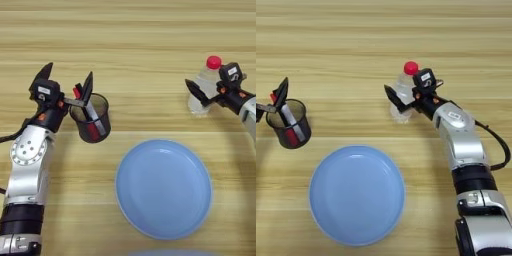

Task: Move the objects on the table

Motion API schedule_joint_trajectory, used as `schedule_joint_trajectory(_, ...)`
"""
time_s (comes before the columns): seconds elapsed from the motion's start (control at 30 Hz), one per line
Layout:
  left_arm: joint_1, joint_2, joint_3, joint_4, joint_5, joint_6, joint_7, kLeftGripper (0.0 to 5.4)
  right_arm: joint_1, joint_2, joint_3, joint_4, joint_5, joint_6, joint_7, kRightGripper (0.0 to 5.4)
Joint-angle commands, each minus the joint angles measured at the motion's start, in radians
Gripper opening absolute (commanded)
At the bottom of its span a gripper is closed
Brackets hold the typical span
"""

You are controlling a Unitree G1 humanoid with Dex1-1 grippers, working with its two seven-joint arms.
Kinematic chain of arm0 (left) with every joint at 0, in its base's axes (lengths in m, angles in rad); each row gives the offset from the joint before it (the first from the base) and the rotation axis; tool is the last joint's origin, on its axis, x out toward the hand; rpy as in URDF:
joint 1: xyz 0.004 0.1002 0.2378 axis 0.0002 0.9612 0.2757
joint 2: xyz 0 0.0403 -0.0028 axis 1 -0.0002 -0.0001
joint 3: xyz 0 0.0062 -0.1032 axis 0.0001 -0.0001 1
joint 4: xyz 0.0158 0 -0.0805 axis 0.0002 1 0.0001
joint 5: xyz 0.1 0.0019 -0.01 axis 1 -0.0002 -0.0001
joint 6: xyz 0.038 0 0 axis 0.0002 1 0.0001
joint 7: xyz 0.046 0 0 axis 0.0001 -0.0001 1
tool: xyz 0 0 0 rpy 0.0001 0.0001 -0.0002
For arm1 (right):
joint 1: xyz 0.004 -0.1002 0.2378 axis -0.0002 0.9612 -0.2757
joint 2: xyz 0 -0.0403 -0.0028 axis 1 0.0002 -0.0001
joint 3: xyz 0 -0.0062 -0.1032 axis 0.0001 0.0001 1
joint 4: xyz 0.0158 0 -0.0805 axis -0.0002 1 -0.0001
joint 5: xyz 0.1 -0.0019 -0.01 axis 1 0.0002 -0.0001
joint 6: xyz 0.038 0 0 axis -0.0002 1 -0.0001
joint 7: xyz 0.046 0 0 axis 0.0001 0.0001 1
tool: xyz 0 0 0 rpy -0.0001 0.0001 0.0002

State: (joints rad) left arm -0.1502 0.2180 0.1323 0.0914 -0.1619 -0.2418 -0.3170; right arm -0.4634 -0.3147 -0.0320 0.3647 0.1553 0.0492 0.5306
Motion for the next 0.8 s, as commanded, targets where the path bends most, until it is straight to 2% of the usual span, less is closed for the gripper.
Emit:
schedule_joint_trajectory(0.03,-0.013,0.005,-0.003,0.006,-0.002,-0.006,-0.004,5.4,-0.016,0.001,-0.007,-0.025,0.004,-0.009,-0.003,5.38)
schedule_joint_trajectory(0.27,-0.012,0.004,-0.004,0.005,-0.002,-0.007,-0.004,5.4,-0.019,0.007,-0.021,-0.055,0.013,-0.031,-0.012,5.38)
schedule_joint_trajectory(0.53,-0.015,0.003,-0.004,0.005,-0.003,-0.007,-0.004,5.4,-0.02,0.019,-0.05,-0.111,0.05,-0.104,-0.016,5.38)
schedule_joint_trajectory(0.8,-0.019,0.002,-0.005,0.01,-0.003,-0.011,-0.006,5.4,-0.009,0.023,-0.057,-0.186,0.056,-0.167,-0.033,5.38)
